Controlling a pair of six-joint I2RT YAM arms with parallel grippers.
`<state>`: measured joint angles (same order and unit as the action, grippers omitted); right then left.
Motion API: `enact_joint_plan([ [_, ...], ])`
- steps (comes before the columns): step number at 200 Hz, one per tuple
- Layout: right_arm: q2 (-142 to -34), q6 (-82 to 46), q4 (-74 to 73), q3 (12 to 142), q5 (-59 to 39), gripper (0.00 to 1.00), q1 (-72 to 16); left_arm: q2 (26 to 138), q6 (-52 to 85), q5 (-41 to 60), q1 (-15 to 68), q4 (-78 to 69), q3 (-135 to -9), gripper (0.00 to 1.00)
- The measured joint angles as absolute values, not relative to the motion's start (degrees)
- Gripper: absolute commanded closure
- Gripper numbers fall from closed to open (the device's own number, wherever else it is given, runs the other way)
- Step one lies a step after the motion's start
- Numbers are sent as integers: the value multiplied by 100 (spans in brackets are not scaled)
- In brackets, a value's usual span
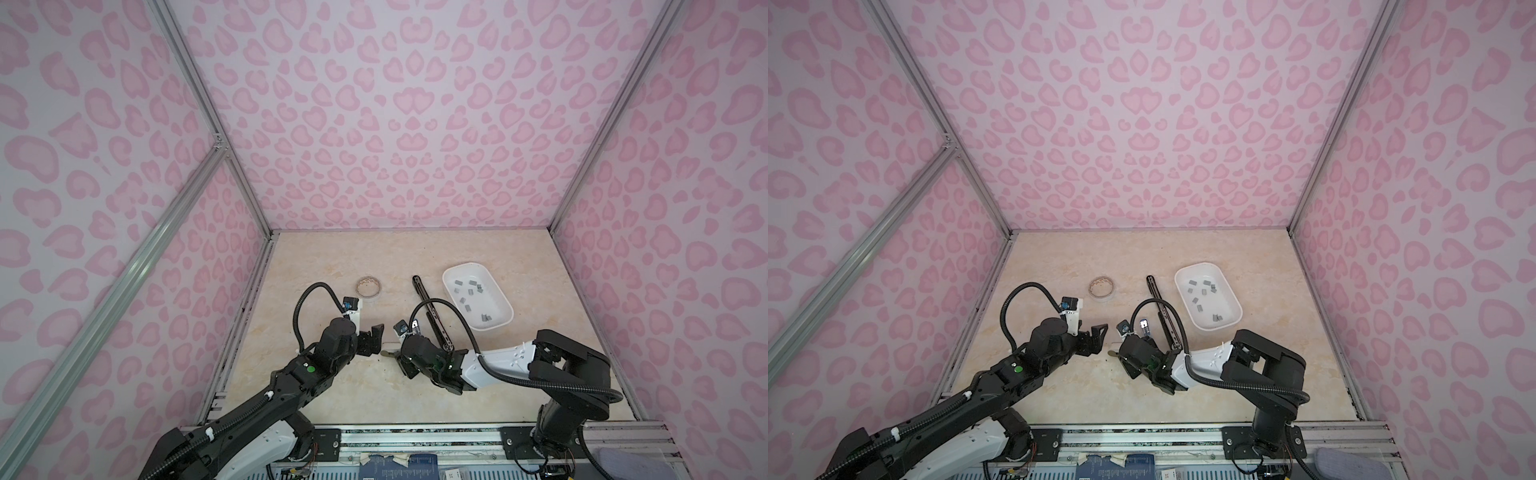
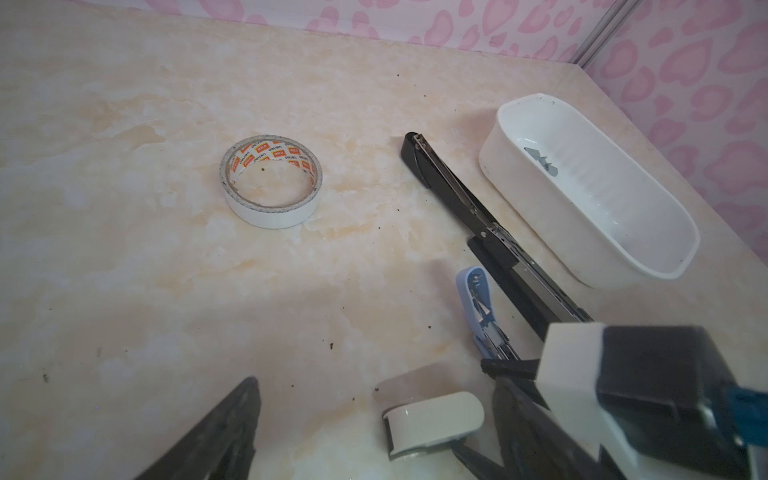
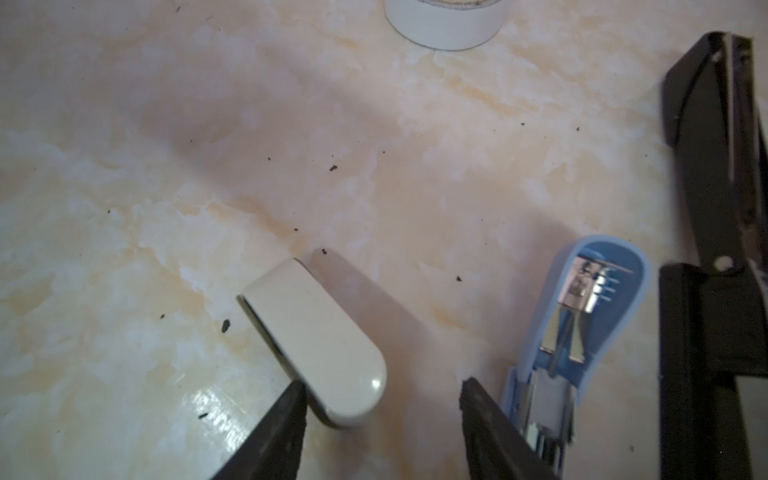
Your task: Load the staples into the stapler
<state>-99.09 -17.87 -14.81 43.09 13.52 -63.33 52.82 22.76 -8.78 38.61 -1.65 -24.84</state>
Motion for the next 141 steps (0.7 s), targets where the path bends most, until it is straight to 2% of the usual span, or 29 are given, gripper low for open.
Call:
enact_joint_plan([
  [141, -10101, -1887, -1511, 4272, 1682, 42, -6176, 5688, 2023, -1, 3861, -687, -2506, 21],
])
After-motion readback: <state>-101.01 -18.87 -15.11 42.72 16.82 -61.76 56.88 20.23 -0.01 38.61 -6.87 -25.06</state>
